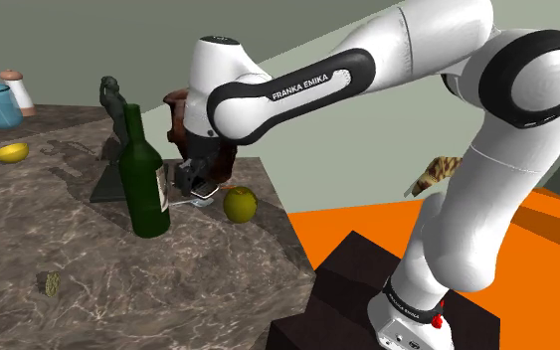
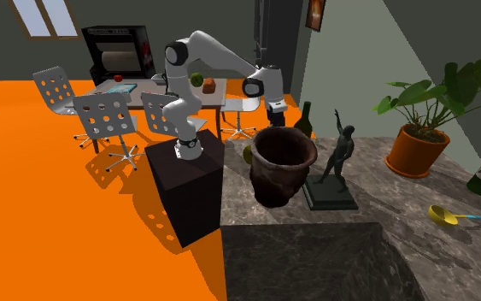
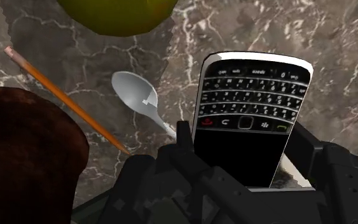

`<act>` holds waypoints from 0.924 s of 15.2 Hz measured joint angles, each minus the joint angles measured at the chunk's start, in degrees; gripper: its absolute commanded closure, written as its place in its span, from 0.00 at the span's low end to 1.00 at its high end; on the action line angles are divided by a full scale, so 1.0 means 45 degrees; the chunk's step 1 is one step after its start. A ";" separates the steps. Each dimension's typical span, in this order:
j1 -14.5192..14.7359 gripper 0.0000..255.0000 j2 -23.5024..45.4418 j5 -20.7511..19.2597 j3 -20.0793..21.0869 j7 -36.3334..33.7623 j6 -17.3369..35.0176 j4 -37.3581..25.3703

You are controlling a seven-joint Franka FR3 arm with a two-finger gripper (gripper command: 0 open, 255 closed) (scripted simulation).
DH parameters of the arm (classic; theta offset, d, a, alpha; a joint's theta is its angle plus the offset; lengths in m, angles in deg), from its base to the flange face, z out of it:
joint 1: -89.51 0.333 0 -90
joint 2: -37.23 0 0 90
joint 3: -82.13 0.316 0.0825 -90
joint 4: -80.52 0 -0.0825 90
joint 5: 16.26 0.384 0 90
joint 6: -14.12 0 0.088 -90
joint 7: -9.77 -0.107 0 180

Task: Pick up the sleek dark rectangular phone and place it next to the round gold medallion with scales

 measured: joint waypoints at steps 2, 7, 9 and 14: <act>0.0306 1.00 0.0500 -0.0284 0.0307 -0.0758 -0.0146 -0.0622; 0.1051 1.00 0.1839 -0.1004 0.0837 -0.2338 -0.0579 -0.2259; 0.1394 1.00 0.2540 -0.1329 0.0988 -0.2918 -0.0937 -0.3253; 0.2474 1.00 0.4308 -0.2151 0.1266 -0.4384 -0.1792 -0.5674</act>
